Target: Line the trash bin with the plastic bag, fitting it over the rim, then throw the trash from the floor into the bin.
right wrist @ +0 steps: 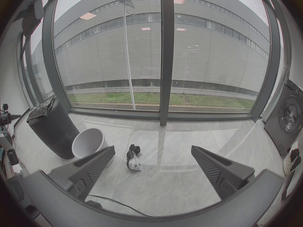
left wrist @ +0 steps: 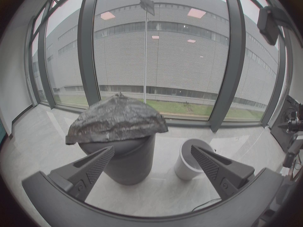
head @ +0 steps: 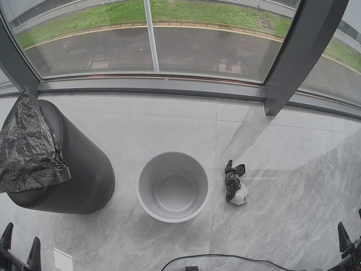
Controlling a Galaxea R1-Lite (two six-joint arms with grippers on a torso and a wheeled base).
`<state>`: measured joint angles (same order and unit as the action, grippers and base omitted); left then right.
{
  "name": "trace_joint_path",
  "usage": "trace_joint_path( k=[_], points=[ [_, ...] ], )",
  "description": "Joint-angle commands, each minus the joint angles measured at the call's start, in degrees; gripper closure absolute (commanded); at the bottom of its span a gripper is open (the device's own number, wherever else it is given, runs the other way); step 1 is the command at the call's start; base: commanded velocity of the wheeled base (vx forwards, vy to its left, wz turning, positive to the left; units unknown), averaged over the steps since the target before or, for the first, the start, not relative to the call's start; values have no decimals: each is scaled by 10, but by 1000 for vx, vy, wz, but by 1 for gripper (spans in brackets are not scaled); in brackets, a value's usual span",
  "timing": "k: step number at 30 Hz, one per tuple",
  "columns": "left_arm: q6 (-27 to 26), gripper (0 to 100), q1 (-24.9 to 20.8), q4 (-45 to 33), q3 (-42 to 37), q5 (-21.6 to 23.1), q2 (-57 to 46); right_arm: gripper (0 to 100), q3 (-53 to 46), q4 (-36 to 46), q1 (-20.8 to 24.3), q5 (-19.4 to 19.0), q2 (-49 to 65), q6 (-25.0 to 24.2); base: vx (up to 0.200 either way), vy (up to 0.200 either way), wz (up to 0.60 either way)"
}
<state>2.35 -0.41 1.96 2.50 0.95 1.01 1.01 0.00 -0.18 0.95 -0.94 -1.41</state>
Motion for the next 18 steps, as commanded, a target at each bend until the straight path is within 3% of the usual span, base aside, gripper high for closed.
trace_joint_path(
  k=[1,4,8,12,18],
  points=[
    [2,0,0,-33,164,10,48,0,-10,0,0,0,8,0,0,0,0],
    [-29,0,3,-58,174,27,41,0,-10,0,0,0,8,-1,0,0,0],
    [-37,0,1,-76,181,15,44,0,-10,0,0,0,8,0,0,0,0],
    [-121,0,3,-108,160,-28,72,0,-10,0,0,0,8,-1,0,0,0],
    [-259,0,2,-104,153,-39,131,0,-9,0,0,0,8,-1,0,0,0]
  ],
)
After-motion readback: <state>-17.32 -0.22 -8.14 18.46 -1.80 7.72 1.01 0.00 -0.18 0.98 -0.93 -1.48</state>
